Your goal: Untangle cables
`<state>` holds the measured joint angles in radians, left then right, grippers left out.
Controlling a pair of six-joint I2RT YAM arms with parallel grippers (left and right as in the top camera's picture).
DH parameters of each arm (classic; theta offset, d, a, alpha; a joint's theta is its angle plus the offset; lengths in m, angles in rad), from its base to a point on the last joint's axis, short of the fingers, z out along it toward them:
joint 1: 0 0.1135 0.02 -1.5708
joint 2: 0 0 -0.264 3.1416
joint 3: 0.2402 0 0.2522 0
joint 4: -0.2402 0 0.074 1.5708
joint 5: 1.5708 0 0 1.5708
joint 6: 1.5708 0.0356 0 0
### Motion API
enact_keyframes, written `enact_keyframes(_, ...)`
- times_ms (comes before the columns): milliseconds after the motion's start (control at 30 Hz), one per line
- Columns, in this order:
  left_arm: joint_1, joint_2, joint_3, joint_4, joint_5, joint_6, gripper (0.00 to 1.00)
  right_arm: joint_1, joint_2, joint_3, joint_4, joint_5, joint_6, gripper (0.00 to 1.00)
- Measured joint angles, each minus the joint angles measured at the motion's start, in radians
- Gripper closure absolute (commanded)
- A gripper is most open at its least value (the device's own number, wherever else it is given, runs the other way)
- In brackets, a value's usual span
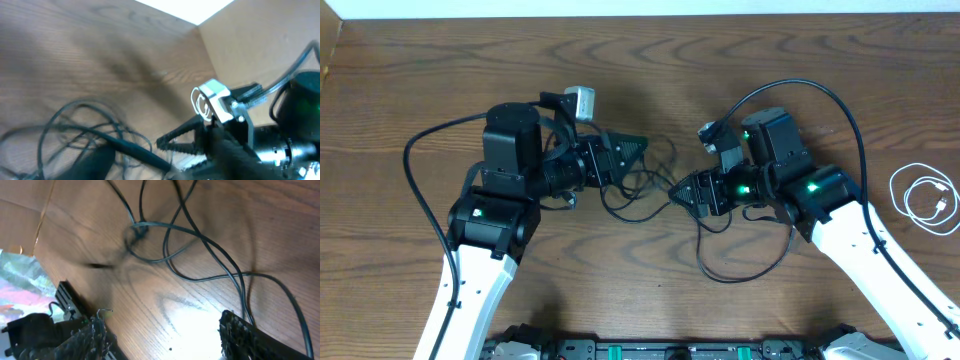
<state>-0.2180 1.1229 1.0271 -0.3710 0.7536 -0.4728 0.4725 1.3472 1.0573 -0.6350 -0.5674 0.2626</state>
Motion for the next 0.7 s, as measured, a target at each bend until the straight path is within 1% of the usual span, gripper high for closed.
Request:
enact_keyframes(33, 0.0, 0.0, 0.0, -0.017, -0.01, -0.007, 0.16, 0.0, 0.0, 0.0, -0.002, 0.003, -0.002, 0.3)
enact_keyframes(100, 0.0, 0.002, 0.0, -0.061, -0.041, -0.008, 0.13, 0.0, 0.0, 0.0, -0.008, 0.006, -0.005, 0.3)
enact_keyframes(200, 0.0, 0.003, 0.0, -0.151, -0.118, -0.008, 0.11, 0.0, 0.0, 0.0, -0.01, 0.005, -0.008, 0.35)
enact_keyframes(300, 0.0, 0.003, 0.0, -0.227, -0.226, -0.006, 0.11, 0.0, 0.0, 0.0, -0.009, -0.01, -0.011, 0.36)
enact_keyframes(433, 0.0, 0.003, 0.0, -0.251, -0.344, -0.006, 0.11, 0.0, 0.0, 0.0, -0.011, -0.023, -0.011, 0.36)
enact_keyframes(533, 0.0, 0.003, 0.0, -0.253, -0.426, -0.006, 0.11, 0.003, 0.0, 0.0, -0.006, -0.022, -0.012, 0.31)
enact_keyframes(600, 0.0, 0.003, 0.0, -0.26, -0.507, -0.021, 0.07, 0.029, 0.001, 0.0, 0.01, 0.005, -0.016, 0.34)
enact_keyframes(667, 0.002, 0.003, 0.0, -0.287, -0.598, -0.067, 0.06, 0.071, 0.009, -0.001, 0.037, 0.044, -0.013, 0.38)
enact_keyframes(700, 0.008, 0.003, 0.0, -0.304, -0.636, -0.095, 0.05, 0.1, 0.021, -0.001, 0.052, 0.064, -0.002, 0.37)
